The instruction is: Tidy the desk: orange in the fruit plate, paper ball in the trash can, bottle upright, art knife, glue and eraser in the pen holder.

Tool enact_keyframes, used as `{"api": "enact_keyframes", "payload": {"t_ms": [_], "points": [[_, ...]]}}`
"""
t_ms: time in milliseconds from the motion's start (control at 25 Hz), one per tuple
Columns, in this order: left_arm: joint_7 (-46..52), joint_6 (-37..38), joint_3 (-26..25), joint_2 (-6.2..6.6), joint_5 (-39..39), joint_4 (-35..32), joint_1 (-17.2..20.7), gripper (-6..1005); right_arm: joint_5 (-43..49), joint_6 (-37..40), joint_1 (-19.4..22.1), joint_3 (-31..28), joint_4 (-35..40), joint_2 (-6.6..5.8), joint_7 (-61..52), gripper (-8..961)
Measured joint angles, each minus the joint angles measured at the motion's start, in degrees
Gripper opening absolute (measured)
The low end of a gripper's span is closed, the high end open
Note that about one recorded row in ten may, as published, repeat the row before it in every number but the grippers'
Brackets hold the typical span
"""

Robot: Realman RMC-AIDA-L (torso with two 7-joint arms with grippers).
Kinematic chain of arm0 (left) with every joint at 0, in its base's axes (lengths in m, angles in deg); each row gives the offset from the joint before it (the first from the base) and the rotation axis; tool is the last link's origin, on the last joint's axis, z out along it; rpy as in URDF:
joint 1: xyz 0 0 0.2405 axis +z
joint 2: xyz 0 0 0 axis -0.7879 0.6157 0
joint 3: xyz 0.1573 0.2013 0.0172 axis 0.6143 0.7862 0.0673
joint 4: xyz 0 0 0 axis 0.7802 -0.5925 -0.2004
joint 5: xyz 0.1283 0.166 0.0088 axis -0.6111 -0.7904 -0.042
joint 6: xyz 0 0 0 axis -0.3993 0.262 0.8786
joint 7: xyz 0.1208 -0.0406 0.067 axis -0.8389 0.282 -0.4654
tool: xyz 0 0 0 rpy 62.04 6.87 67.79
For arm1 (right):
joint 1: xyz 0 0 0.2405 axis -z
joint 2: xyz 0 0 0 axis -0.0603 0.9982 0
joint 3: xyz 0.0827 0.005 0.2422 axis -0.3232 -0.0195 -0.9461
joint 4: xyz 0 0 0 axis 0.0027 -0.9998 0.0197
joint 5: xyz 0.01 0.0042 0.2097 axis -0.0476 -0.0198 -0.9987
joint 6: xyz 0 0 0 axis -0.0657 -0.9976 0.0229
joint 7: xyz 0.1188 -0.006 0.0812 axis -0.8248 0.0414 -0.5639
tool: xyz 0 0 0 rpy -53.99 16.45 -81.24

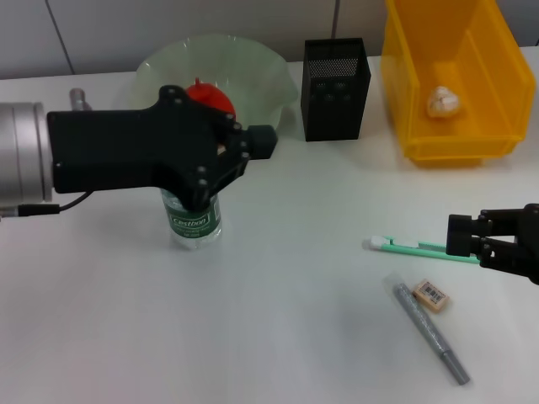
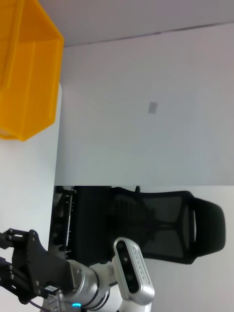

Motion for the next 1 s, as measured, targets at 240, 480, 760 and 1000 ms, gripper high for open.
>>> {"api": "enact_keyframes", "payload": {"t_ms": [240, 480, 760, 1000], "points": [[-4.5, 0.5, -1.2, 0.06, 0.7, 5.9, -0.2, 25, 3.4, 0.2, -0.7, 0.4, 4.3, 0.0, -5.9, 330], [-7.5, 1.0, -1.7, 0.16, 0.5, 9.2, -0.5, 11, 5.6, 3.9, -2.5, 1.1, 9.5, -0.62, -14.8, 333], [-9.6, 1.2, -2.6, 0.05, 0.8, 12.7, -1.4, 16, 5.7, 6.4, -7.8, 1.3, 9.6, -3.07, -25.0, 371], [-10.6, 0.7, -3.0, 0.0, 0.9, 13.1, -0.9, 17, 6.8, 9.7, -10.9, 4.1, 12.2, -4.73, -32.4, 368]]}}
